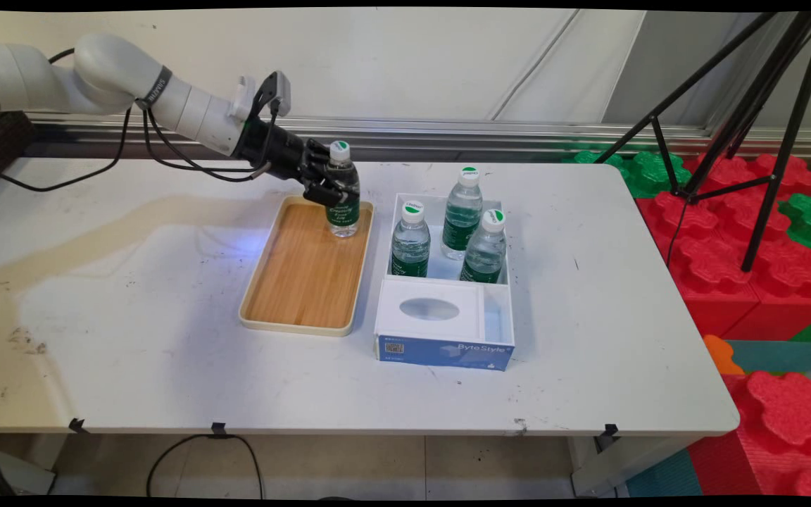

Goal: Place the picked object on the tray

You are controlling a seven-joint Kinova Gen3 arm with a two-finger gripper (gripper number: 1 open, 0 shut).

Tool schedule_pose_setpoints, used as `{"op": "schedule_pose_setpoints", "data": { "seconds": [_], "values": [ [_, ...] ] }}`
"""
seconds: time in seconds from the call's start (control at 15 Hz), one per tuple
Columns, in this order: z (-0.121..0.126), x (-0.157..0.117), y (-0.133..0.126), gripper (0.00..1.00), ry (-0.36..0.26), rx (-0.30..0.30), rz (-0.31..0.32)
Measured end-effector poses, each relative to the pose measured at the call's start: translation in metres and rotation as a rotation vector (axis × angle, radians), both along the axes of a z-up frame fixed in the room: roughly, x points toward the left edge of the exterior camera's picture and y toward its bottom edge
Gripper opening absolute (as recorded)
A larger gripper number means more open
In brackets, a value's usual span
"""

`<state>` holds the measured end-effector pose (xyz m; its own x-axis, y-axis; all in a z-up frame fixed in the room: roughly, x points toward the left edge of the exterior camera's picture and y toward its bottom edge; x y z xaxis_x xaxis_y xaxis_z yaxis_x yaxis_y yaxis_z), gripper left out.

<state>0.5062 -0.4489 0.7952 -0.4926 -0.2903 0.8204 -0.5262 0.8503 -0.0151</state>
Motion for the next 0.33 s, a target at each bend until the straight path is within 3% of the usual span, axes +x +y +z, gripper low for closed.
{"op": "schedule_pose_setpoints", "data": {
  "seconds": [0.07, 0.13, 0.33],
  "values": [
    [-0.0018, 0.0004, -0.0008, 0.00, 0.000, -0.003, -0.002],
    [-0.0030, 0.0007, -0.0013, 1.00, -0.001, -0.007, -0.004],
    [-0.0044, 0.0014, -0.0026, 1.00, -0.003, -0.016, -0.011]
  ]
}}
